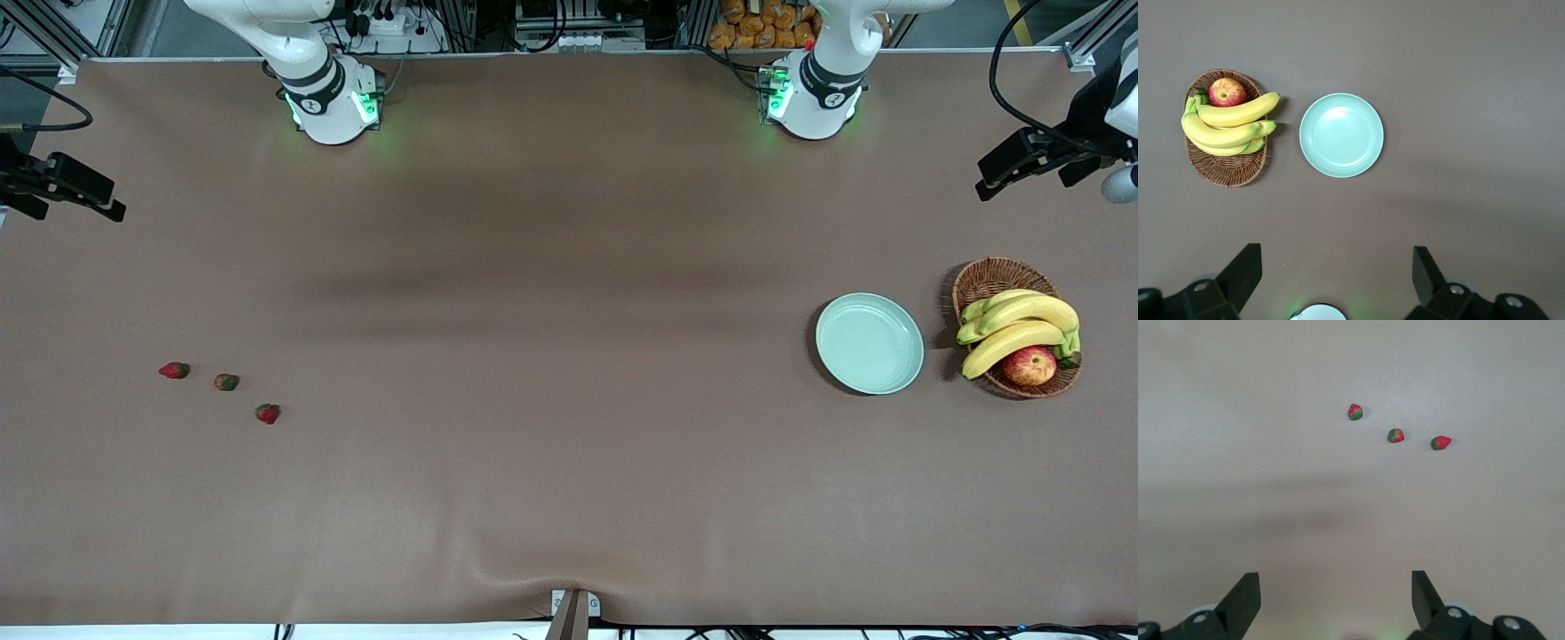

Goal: Collect all strawberries into plate

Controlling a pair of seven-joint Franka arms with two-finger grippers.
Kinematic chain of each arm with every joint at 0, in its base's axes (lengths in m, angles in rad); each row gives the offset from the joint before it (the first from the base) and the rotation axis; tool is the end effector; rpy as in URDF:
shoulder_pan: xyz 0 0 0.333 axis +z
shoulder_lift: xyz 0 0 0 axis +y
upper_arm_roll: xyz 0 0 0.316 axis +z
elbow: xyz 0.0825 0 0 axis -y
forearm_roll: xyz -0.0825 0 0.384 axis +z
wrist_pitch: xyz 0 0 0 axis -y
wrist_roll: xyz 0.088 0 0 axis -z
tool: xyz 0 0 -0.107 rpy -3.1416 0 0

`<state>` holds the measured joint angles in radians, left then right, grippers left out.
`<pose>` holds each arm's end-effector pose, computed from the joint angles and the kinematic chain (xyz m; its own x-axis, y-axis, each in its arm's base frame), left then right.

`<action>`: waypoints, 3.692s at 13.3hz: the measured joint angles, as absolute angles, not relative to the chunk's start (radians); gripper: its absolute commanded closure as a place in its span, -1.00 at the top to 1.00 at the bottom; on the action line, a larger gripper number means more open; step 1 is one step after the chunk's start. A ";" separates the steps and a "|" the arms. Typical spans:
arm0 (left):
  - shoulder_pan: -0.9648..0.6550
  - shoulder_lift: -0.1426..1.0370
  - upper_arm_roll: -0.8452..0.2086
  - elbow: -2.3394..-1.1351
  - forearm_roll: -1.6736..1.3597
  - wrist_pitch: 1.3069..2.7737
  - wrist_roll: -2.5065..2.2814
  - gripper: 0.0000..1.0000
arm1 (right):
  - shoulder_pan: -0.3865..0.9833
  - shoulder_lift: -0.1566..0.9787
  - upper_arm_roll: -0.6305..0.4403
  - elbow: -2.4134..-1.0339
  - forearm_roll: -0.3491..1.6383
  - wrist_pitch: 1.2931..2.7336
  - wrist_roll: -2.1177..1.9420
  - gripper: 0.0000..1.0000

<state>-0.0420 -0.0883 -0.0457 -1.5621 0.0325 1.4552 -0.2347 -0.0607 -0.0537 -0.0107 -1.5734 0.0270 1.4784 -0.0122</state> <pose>0.5128 -0.0425 0.6658 0.9886 0.1503 -0.0096 0.1498 -0.9879 -0.0397 0.5271 -0.0348 0.6445 0.9976 -0.0566 -0.0409 -0.0578 -0.9979 -0.0280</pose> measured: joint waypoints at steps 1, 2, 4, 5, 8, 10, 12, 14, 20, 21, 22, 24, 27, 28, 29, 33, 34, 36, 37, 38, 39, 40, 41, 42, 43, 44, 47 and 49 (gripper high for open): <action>-0.042 -0.089 -0.052 -1.562 0.033 1.455 -0.235 1.00 | -0.061 -0.054 -0.011 -1.573 0.027 1.478 -0.012 1.00; -0.043 -0.090 -0.054 -1.562 0.033 1.455 -0.235 1.00 | -0.062 -0.054 -0.011 -1.574 0.027 1.478 -0.012 1.00; -0.045 -0.091 -0.055 -1.561 0.033 1.455 -0.235 1.00 | -0.062 -0.054 -0.012 -1.574 0.026 1.477 -0.012 1.00; -0.047 -0.091 -0.055 -1.559 0.033 1.455 -0.235 1.00 | -0.062 -0.054 -0.012 -1.575 0.026 1.477 -0.012 1.00; -0.049 -0.090 -0.059 -1.558 0.026 1.455 -0.234 1.00 | -0.062 -0.050 -0.012 -1.583 0.026 1.477 -0.012 1.00; -0.049 -0.090 -0.060 -1.558 0.004 1.454 -0.234 1.00 | -0.062 -0.037 -0.012 -1.596 0.017 1.486 -0.012 1.00; -0.049 -0.090 -0.060 -1.559 0.002 1.449 -0.234 1.00 | -0.062 -0.016 -0.012 -1.640 0.008 1.539 -0.012 1.00; -0.049 -0.090 -0.060 -1.561 0.001 1.447 -0.234 1.00 | -0.062 0.022 -0.012 -1.701 0.004 1.629 -0.012 1.00; -0.052 -0.088 -0.064 -1.562 0.000 1.447 -0.234 1.00 | -0.060 0.267 -0.008 -1.735 0.002 1.899 -0.013 1.00; -0.052 -0.088 -0.064 -1.562 0.000 1.447 -0.234 1.00 | -0.058 0.308 -0.007 -1.735 0.002 1.950 -0.013 1.00; -0.052 -0.087 -0.064 -1.563 0.000 1.447 -0.234 1.00 | -0.055 0.347 -0.006 -1.734 0.002 1.994 -0.013 1.00; -0.051 -0.087 -0.063 -1.564 -0.001 1.447 -0.234 1.00 | -0.052 0.417 -0.003 -1.729 0.001 2.069 -0.023 1.00; -0.051 -0.087 -0.063 -1.565 -0.001 1.446 -0.234 1.00 | -0.052 0.515 -0.004 -1.705 0.001 2.159 -0.094 1.00; -0.051 -0.086 -0.063 -1.566 -0.001 1.446 -0.234 1.00 | -0.052 0.545 -0.004 -1.701 0.001 2.183 -0.106 1.00; -0.051 -0.086 -0.063 -1.567 -0.001 1.446 -0.234 1.00 | -0.052 0.574 -0.004 -1.697 0.001 2.203 -0.115 1.00; -0.050 -0.086 -0.063 -1.575 -0.001 1.446 -0.234 1.00 | -0.052 0.653 -0.004 -1.687 0.000 2.257 -0.193 1.00; -0.049 -0.086 -0.063 -1.578 -0.001 1.445 -0.234 1.00 | -0.052 0.665 -0.004 -1.686 0.000 2.267 -0.202 1.00; -0.049 -0.086 -0.062 -1.582 -0.001 1.445 -0.234 1.00 | -0.053 0.683 -0.005 -1.685 -0.001 2.296 -0.210 1.00; -0.049 -0.086 -0.062 -1.584 -0.001 1.445 -0.234 1.00 | -0.054 0.689 -0.006 -1.685 -0.001 2.305 -0.215 1.00; -0.049 -0.086 -0.062 -1.585 -0.001 1.445 -0.234 1.00 | -0.054 0.693 -0.007 -1.685 -0.001 2.312 -0.222 1.00; -0.049 -0.086 -0.062 -1.586 -0.001 1.445 -0.234 1.00 | -0.055 0.697 -0.007 -1.685 -0.001 2.326 -0.226 1.00; -0.049 -0.086 -0.062 -1.587 -0.001 1.445 -0.234 1.00 | -0.055 0.705 -0.007 -1.685 -0.002 2.348 -0.231 1.00; -0.049 -0.086 -0.062 -1.588 -0.001 1.445 -0.234 1.00 | -0.055 0.715 -0.008 -1.685 -0.002 2.367 -0.242 1.00; -0.049 -0.086 -0.062 -1.590 -0.001 1.445 -0.234 1.00 | -0.055 0.723 -0.008 -1.684 -0.002 2.378 -0.248 1.00; -0.049 -0.086 -0.062 -1.591 -0.001 1.445 -0.234 1.00 | -0.056 0.727 -0.008 -1.684 -0.002 2.382 -0.251 0.91; -0.049 -0.086 -0.063 -1.593 -0.001 1.445 -0.234 1.00 | -0.056 0.729 -0.008 -1.684 -0.002 2.382 -0.254 0.78; -0.052 -0.086 -0.063 -1.595 -0.001 1.445 -0.234 1.00 | -0.056 0.729 -0.009 -1.679 -0.002 2.380 -0.255 0.59; -0.052 -0.086 -0.064 -1.599 -0.001 1.445 -0.234 1.00 | -0.057 0.729 -0.009 -1.675 -0.002 2.368 -0.256 0.44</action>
<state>-0.0517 -0.0864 -0.0635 -1.5989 -0.0008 1.4446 -0.2341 -0.0574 0.7289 -0.0091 -1.6752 -0.0021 2.3677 -0.2558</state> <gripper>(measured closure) 0.000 0.194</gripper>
